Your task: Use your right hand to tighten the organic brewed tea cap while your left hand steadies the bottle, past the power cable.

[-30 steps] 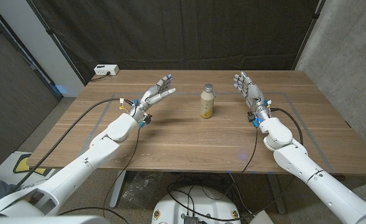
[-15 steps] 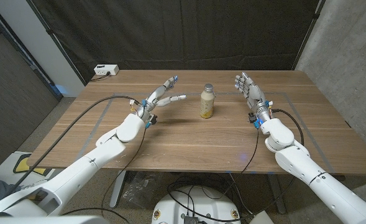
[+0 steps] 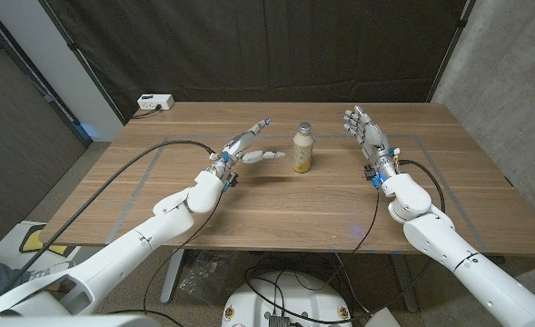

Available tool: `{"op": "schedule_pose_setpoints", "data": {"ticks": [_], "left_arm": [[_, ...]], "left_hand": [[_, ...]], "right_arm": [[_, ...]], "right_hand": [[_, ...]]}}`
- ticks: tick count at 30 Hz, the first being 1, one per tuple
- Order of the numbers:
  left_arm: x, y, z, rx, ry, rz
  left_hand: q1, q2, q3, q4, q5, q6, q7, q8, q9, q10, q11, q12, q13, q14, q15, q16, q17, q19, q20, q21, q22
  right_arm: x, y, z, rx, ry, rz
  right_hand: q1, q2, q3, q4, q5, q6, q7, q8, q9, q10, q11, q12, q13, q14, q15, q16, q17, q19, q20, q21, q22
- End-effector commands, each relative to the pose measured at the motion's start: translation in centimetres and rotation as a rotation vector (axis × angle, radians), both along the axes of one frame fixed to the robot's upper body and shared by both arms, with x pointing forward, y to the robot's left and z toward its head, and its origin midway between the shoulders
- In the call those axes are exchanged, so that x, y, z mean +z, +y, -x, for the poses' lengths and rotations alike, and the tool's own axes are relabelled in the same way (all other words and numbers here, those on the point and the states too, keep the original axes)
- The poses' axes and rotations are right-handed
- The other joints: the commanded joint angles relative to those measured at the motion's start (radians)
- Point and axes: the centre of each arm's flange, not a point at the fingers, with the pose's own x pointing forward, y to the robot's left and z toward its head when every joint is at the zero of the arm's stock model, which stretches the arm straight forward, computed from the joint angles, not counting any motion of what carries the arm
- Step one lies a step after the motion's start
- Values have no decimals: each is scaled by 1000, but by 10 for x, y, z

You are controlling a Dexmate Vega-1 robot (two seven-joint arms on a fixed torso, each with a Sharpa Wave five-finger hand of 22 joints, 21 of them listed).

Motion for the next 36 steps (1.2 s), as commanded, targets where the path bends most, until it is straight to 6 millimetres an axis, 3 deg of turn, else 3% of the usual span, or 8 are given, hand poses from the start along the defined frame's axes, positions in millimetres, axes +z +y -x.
{"op": "schedule_pose_setpoints", "data": {"ticks": [1,14,36], "left_arm": [[-8,-24,-6,66,-39,-67],[-13,-44,-26,30,28,-105],[-2,-67,-47,-59,48,-138]], "left_hand": [[15,4,-2,-5,8,17,2,8,2,14,-2,7,3,19,-2,5,1,14,0,6,4],[27,18,2,-6,14,26,3,6,2,23,-5,5,3,31,0,4,2,22,3,5,5],[56,48,13,-10,23,48,-1,7,2,43,-11,3,3,48,-3,1,2,27,6,0,5]], "right_arm": [[-3,-2,1,6,4,-4],[-8,-8,8,-4,10,-8],[-9,-11,6,-9,14,-15]], "right_hand": [[1,-11,-7,0,-3,9,-3,0,1,14,-2,6,4,11,-1,3,2,12,-3,2,3],[2,-11,-8,0,-3,10,-4,0,1,21,-2,7,4,16,1,2,2,17,-2,1,3],[2,-11,-10,-1,-2,11,-4,-1,2,30,1,9,5,28,-3,3,2,33,-1,5,3]]}}
